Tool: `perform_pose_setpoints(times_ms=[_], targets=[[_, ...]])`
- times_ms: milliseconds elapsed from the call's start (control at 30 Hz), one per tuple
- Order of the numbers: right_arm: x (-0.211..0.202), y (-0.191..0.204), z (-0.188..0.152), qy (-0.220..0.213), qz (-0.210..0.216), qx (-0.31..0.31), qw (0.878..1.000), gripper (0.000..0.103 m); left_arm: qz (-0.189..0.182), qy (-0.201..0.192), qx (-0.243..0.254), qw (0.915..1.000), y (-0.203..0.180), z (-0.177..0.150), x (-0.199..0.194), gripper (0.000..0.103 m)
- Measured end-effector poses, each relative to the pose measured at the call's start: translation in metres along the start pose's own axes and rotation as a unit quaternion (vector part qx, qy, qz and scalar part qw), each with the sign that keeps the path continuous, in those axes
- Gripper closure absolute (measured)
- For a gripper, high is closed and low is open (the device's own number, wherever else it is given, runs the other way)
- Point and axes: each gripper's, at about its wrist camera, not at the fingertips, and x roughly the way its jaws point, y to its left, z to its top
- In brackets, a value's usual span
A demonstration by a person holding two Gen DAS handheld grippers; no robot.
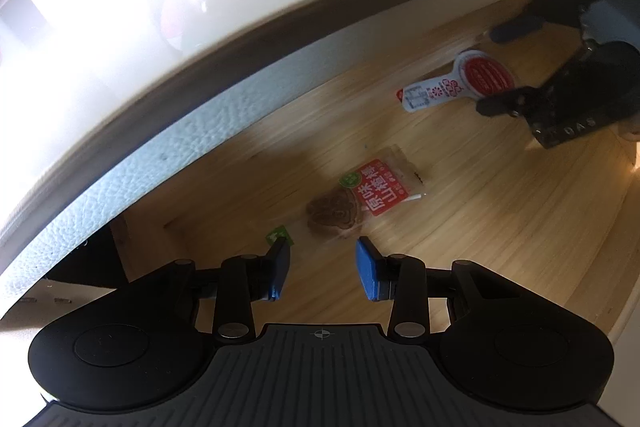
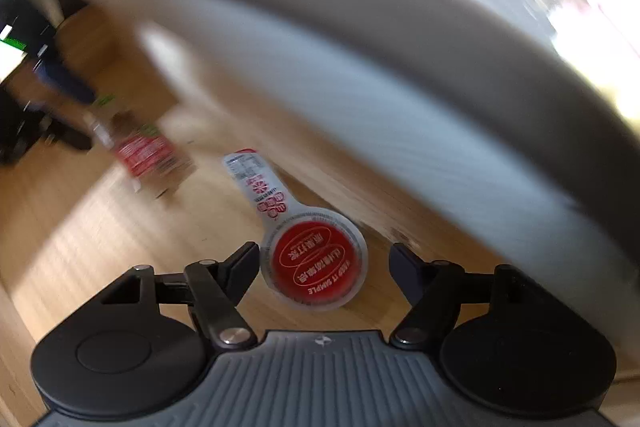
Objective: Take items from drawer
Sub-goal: 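Lower the left gripper toward the red-and-white lollipop while the right gripper hovers over the snack bag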
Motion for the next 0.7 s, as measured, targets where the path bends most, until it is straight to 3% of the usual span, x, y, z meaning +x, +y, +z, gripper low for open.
perform_pose_setpoints(times_ms=[267,500,600,700], targets=[[-0.010,0.013,-0.005,-0.026,0.053,-0.006,0.998,0.029,0.000,-0.004,0.001,1.0000,0.003,-0.001,-0.005,0.062],[-0.012,0.019,-0.015,-0.010,0.013,-0.015,1.000,0.031,0.001,-0.004,-0.002,1.0000,0.002,0.001,-0.007,0.062],[-0.016,0.018,-0.019,-0.008,0.027,-0.005,1.000,0.032,0.001,-0.003,0.000,1.0000,0.002,0.001,-0.007,0.062],[-0.020,0.020,-0.023,-0.007,0.040,0.002,0.999,0.042,0.001,-0.003,-0.001,1.0000,0.003,0.002,-0.009,0.062]])
